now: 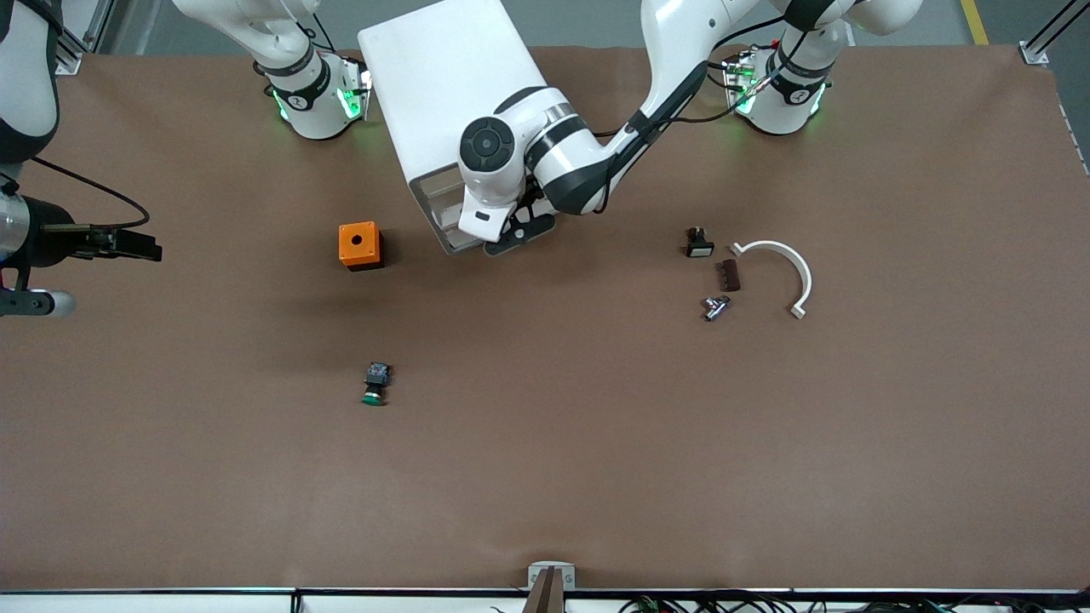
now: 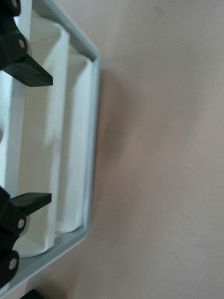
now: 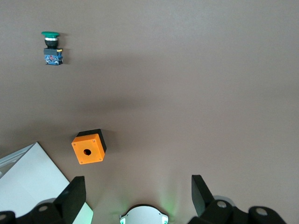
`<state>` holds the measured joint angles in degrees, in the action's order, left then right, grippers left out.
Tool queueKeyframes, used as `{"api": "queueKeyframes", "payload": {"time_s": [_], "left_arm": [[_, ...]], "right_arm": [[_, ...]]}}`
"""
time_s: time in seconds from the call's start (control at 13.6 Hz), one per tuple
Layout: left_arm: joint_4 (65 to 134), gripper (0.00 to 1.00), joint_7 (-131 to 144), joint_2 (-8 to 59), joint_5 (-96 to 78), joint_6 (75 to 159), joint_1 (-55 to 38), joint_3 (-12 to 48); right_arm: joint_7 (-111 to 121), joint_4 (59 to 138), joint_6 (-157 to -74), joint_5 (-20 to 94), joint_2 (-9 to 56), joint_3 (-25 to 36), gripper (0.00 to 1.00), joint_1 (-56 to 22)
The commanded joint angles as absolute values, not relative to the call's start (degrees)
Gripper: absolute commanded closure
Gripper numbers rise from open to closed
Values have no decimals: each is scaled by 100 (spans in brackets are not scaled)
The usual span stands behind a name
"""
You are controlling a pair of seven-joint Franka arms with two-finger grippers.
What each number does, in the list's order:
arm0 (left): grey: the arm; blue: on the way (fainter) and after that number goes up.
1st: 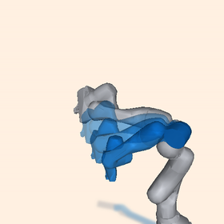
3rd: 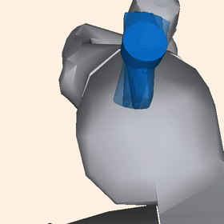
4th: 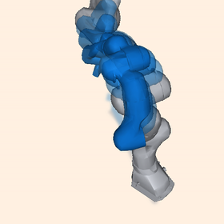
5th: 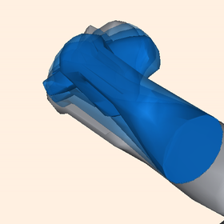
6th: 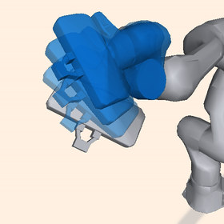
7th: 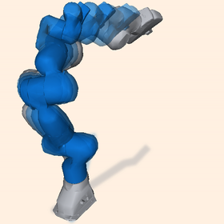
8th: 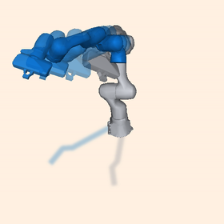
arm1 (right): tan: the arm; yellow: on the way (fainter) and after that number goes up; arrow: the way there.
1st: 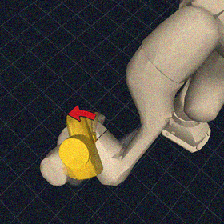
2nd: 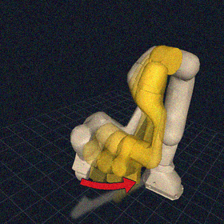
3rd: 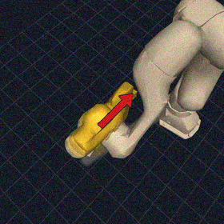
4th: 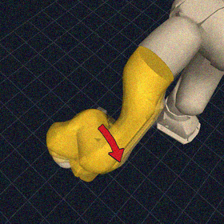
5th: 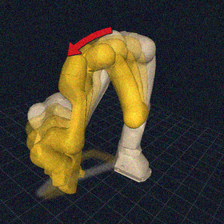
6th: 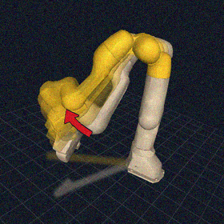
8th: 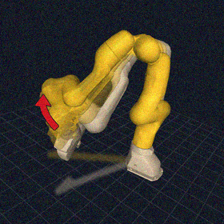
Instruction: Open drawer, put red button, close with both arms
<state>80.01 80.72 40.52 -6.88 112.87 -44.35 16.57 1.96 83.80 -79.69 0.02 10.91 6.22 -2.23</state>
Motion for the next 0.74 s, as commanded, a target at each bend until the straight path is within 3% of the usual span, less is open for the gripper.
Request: {"api": "queueKeyframes", "payload": {"time_s": [0.0,0.66], "left_arm": [[8112,0,8112,4008,-1167,11347,-4439,1670],[8121,0,7980,3833,-943,11364,-4062,1468]], "right_arm": [[237,8297,-7893,-97,1063,527,0,-106],[202,7875,-7638,-229,1090,527,0,70]]}}
